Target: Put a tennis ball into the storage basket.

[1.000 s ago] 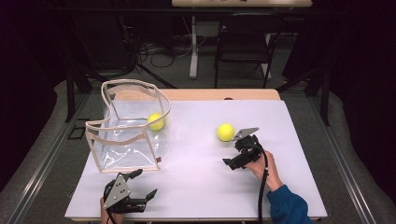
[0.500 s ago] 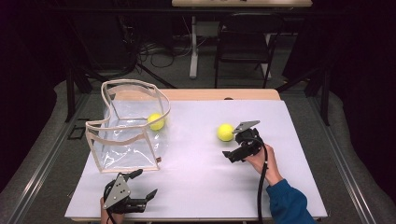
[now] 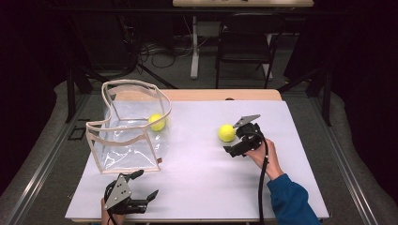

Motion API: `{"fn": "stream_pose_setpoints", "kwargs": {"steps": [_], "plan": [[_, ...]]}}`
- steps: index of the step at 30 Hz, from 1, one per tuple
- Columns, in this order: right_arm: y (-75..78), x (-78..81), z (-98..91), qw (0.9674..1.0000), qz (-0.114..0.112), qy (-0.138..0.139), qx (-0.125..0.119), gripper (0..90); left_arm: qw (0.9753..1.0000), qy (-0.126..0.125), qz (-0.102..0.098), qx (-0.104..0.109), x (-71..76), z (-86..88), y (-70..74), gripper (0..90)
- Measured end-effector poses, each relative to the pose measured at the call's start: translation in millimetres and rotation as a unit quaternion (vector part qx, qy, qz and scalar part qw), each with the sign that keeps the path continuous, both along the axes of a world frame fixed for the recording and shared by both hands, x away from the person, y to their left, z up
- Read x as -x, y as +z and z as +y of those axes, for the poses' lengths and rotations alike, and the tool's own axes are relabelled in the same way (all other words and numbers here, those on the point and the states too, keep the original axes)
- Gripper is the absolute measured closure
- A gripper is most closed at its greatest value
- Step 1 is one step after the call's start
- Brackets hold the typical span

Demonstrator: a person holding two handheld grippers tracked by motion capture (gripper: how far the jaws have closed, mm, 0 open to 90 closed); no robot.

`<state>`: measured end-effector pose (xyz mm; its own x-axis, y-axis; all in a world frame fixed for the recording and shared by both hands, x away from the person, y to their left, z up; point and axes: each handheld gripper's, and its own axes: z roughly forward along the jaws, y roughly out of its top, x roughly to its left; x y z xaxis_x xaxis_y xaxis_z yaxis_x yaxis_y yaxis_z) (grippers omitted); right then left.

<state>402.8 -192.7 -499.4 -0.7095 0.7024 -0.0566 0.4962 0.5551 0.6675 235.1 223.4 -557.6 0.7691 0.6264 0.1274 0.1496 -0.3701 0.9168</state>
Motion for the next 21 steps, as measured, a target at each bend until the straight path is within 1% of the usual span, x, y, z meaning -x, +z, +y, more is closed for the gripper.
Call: {"fn": "stream_pose_setpoints", "kwargs": {"steps": [5,9,12,16,17,19,21], "plan": [[1.5,-5.1,-0.1,1.0,0.0,-0.006,0.002,0.0,1.0,-0.002,0.001,-0.002,-1.2,-1.1,-0.4,15.9],[-1.8,-11.0,2.0,0.9999,0.009,-0.005,0.006,0.0,1.0,-0.002,0.001,-0.002,-1.9,-0.8,-0.9,15.9],[-2.9,-17.2,3.3,0.9999,0.013,-0.006,0.004,0.0,1.0,-0.001,0.001,-0.002,-1.4,0.2,-0.9,15.9],[-0.6,-26.4,6.5,0.9998,0.016,-0.004,0.009,0.0,1.0,-0.002,0.001,0.0,-0.3,-0.2,-0.6,15.9],[0.0,-29.2,7.2,0.9998,0.02,-0.003,0.009,0.0,1.0,-0.001,0.001,-0.001,-0.2,-0.3,-0.6,15.9],[1.2,-33.4,8.9,0.9998,0.021,-0.004,0.006,0.0,1.0,-0.002,0.001,-0.001,-0.3,-0.1,-0.6,15.9],[2.1,-37.1,10.0,0.9997,0.023,-0.003,0.011,0.0,1.0,-0.003,0.001,-0.001,-0.5,0.3,-0.4,15.9]]}}
